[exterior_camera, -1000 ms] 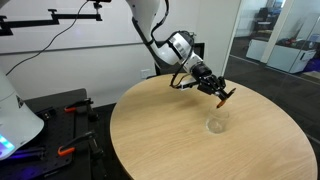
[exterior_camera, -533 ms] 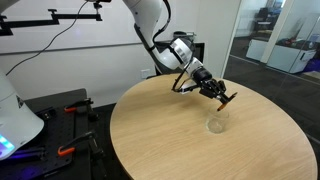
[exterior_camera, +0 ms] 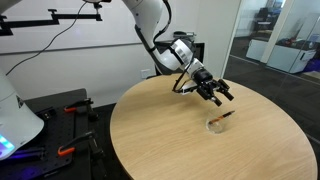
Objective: Put the pen in the cup
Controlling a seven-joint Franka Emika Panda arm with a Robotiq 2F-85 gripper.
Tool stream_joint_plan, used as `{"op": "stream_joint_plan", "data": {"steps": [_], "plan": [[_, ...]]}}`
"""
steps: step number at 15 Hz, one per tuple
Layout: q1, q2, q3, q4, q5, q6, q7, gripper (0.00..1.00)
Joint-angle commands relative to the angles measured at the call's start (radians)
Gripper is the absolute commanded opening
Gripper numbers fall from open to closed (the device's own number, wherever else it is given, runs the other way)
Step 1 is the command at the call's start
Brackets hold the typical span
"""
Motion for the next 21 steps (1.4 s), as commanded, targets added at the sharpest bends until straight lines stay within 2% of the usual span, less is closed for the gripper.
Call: {"op": "stream_joint_plan", "data": {"steps": [1,14,15,21], "plan": [[-0.010,-0.056,0.006,-0.043,-0.005,0.021,0.011,1.00],[0.003,-0.413,0.035,-0.345,0.026,-0.046,0.117,1.00],[-0.013,-0.320,0.035,-0.240,0.009,-0.032,0.076,1.00],[-0.015,-0.321,0.039,-0.250,0.008,-0.033,0.076,1.00]]}}
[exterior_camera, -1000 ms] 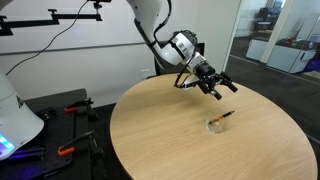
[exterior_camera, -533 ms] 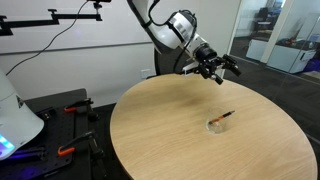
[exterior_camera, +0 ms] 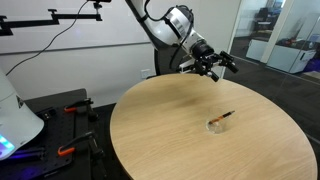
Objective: Put the pen in the cup
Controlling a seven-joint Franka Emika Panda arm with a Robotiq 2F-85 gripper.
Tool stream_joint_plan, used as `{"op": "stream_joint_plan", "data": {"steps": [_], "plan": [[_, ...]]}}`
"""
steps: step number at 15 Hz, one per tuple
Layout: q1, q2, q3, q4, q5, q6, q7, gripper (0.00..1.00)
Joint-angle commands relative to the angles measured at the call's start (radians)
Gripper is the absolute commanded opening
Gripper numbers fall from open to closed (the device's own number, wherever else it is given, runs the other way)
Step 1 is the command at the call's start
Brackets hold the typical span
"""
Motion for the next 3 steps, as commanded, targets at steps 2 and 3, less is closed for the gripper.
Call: {"op": "stream_joint_plan", "data": {"steps": [2,3], "plan": [[-0.011,0.002,0.015,0.004,-0.006,-0.008,0.000,1.00],[-0.011,0.002,0.015,0.004,-0.006,-0.008,0.000,1.00]]}}
